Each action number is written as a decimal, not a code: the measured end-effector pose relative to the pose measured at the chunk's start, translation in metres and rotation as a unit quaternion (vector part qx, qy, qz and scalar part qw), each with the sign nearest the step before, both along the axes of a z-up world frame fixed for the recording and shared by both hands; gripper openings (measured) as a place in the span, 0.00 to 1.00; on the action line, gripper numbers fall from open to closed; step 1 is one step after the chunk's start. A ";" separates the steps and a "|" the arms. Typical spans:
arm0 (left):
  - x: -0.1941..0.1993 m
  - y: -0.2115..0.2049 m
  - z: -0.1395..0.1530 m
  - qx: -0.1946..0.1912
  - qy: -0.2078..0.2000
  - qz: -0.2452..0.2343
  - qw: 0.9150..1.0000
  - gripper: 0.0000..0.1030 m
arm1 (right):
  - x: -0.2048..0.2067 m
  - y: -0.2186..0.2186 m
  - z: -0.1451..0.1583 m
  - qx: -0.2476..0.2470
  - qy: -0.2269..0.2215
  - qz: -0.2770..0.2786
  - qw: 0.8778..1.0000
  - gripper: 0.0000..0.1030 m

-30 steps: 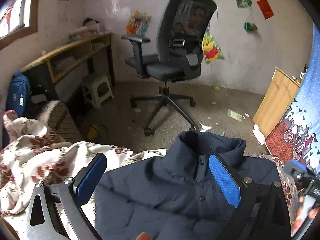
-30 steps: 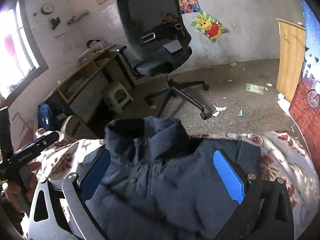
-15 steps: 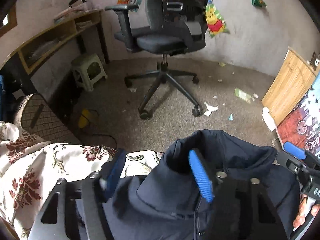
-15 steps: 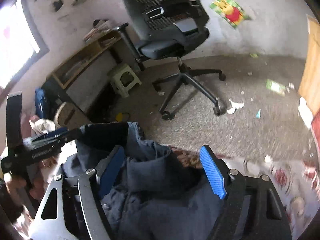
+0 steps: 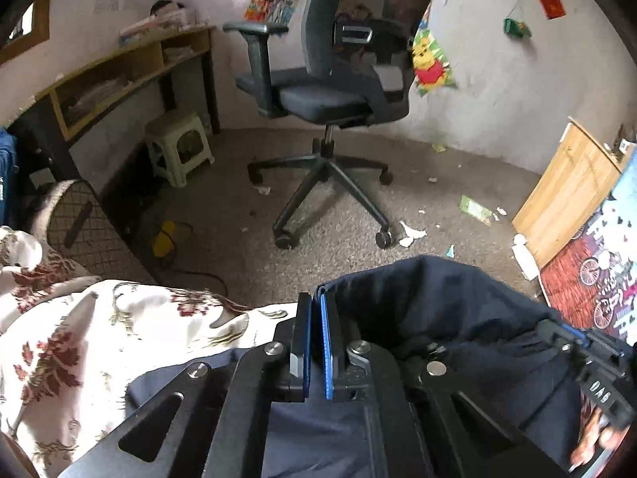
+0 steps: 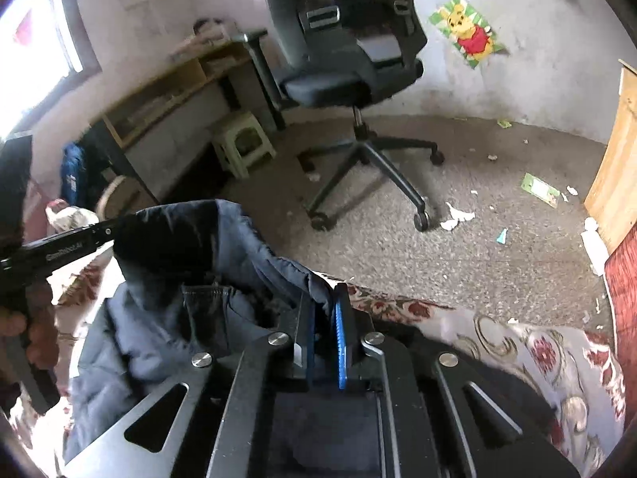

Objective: Fold large clothes

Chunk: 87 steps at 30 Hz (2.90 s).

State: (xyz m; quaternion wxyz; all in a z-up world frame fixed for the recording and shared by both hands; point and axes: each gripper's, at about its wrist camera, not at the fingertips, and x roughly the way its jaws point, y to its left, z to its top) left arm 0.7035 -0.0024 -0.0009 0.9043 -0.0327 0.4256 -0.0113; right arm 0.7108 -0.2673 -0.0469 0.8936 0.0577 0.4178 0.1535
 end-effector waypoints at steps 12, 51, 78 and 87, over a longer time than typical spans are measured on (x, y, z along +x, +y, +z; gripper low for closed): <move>-0.095 0.009 0.008 0.047 0.019 -0.104 0.993 0.04 | -0.097 -0.002 0.011 -0.057 -0.017 -0.015 0.998 0.06; -0.129 -0.002 -0.007 -0.009 0.036 -0.214 0.976 0.06 | -0.072 0.010 -0.063 -0.039 0.146 -0.003 0.989 0.06; -0.046 -0.058 -0.121 0.063 0.195 -0.188 0.961 0.04 | -0.033 0.051 -0.097 -0.153 0.172 0.086 0.969 0.06; -0.061 -0.046 -0.123 0.029 0.136 -0.182 0.973 0.03 | -0.053 0.038 -0.096 -0.095 0.105 0.051 0.989 0.05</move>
